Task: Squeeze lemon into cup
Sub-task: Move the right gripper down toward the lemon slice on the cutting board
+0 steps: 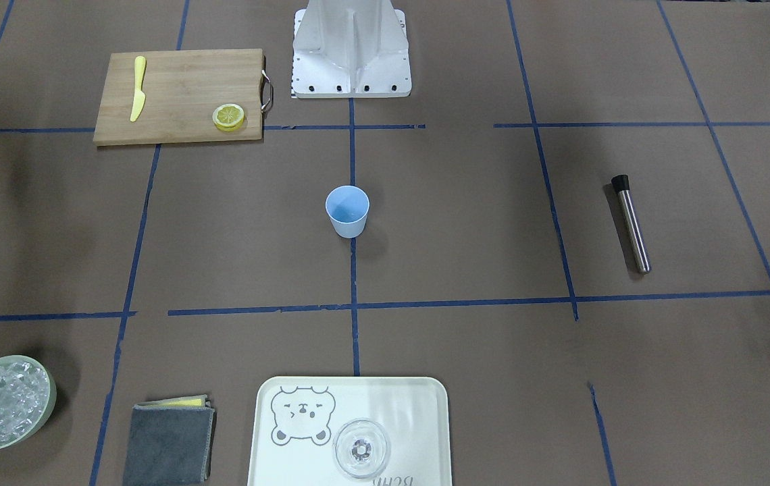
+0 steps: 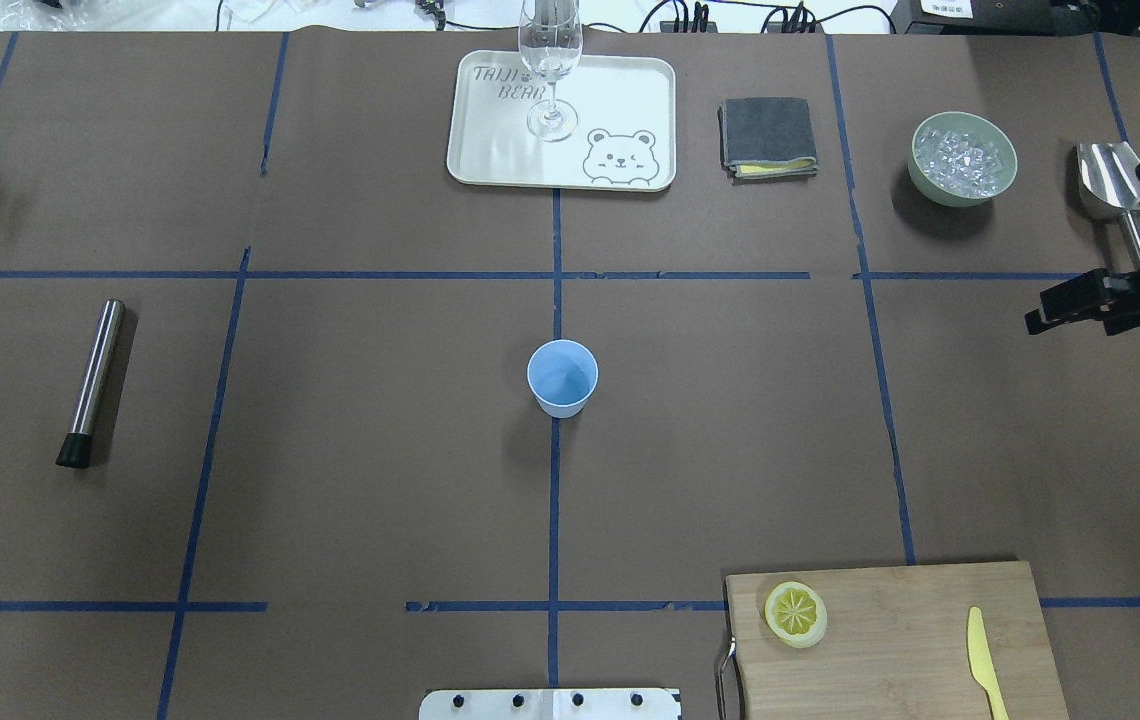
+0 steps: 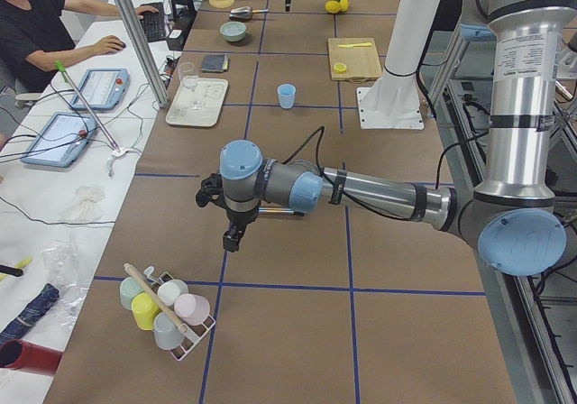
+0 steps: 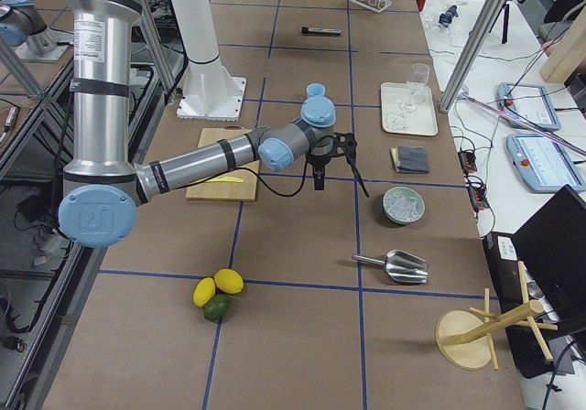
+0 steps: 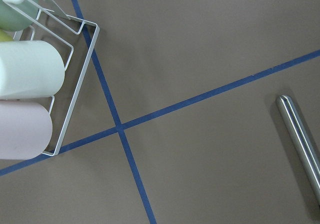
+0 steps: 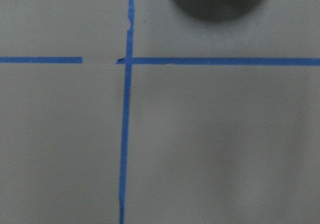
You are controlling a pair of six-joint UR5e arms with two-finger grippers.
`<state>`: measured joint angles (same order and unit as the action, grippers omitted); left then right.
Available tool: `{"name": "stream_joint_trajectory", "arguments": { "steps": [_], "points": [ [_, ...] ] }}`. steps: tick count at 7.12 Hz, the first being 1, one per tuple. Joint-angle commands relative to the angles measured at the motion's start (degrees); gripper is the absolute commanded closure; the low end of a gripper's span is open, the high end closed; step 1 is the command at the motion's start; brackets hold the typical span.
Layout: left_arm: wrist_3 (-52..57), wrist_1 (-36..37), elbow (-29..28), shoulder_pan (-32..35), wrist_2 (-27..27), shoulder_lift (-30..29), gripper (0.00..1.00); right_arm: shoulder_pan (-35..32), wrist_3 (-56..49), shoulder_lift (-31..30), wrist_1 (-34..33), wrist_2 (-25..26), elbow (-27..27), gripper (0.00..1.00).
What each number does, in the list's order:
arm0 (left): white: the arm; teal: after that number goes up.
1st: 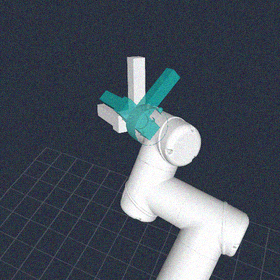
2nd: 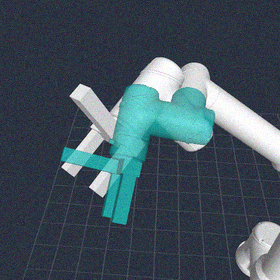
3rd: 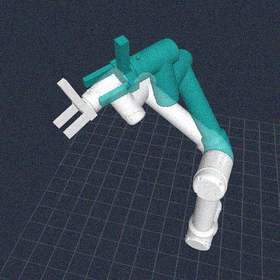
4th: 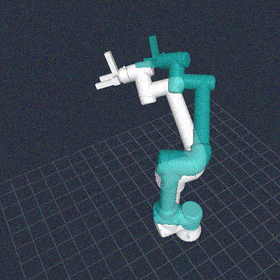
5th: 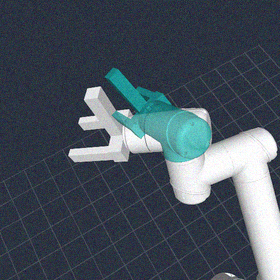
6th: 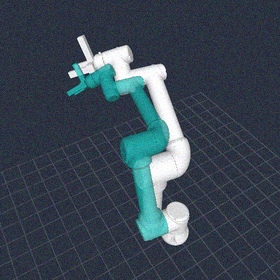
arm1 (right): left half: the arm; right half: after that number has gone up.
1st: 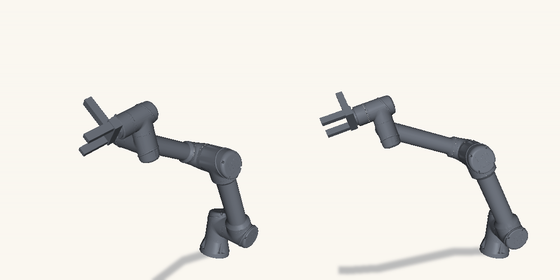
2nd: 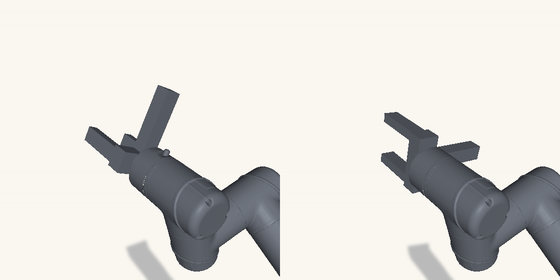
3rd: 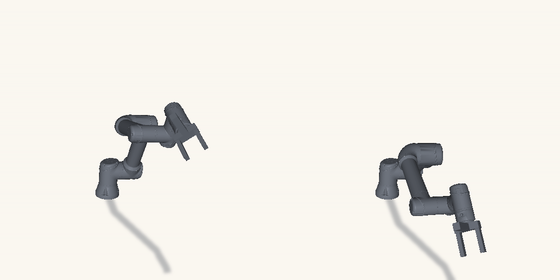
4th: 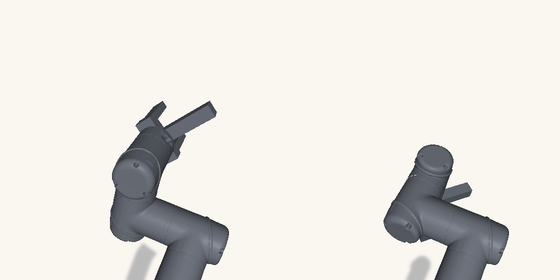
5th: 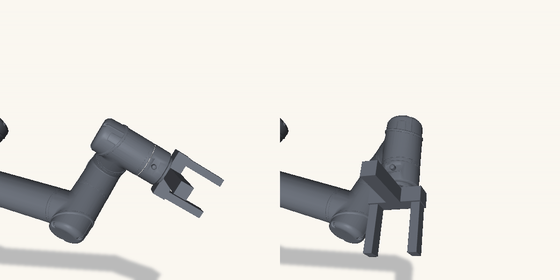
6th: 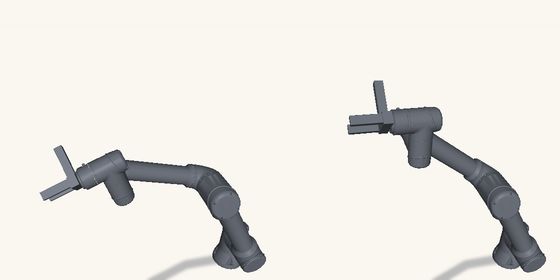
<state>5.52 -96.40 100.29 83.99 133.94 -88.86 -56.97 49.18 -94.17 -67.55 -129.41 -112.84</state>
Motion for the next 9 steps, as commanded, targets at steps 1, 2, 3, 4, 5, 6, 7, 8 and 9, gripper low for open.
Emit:
{"name": "stream_joint_trajectory", "arguments": {
  "steps": [1,2,3,4,5,6,7,8,9],
  "points": [
    [0.02,-0.1,-0.35,0.04,0.01,0.0,0.0,19.0,19.48,-0.23,4.09,16.05,-5.79,0.0],
    [0.02,-0.1,-0.62,-0.05,0.01,0.0,0.0,24.92,24.77,-0.14,4.09,19.16,-6.86,0.0],
    [0.1,-0.1,-0.88,-0.05,0.01,0.0,0.0,32.29,33.7,-0.05,4.0,24.41,-7.82,0.0],
    [0.11,-0.1,-0.88,-0.05,0.01,0.09,0.0,37.75,39.01,-0.31,3.91,29.08,-8.88,0.0],
    [0.11,-0.1,-0.8,-0.05,0.01,0.09,0.0,42.16,42.11,-0.4,3.04,31.91,-9.06,0.0],
    [0.11,-0.1,-0.79,0.03,0.01,0.09,0.0,45.6,43.19,-0.31,1.82,34.55,-9.67,0.0],
    [0.11,-0.1,-0.79,-0.05,0.01,0.09,0.0,48.15,45.46,-0.14,-0.55,36.84,-10.2,0.0],
    [0.11,-0.1,-0.79,0.03,0.01,0.09,0.0,49.14,45.74,-0.05,-1.44,38.16,-10.12,0.0],
    [0.11,-0.37,-0.71,-0.05,0.01,0.96,0.0,49.5,45.92,0.21,-1.54,38.26,-10.21,0.0]
  ]
}}
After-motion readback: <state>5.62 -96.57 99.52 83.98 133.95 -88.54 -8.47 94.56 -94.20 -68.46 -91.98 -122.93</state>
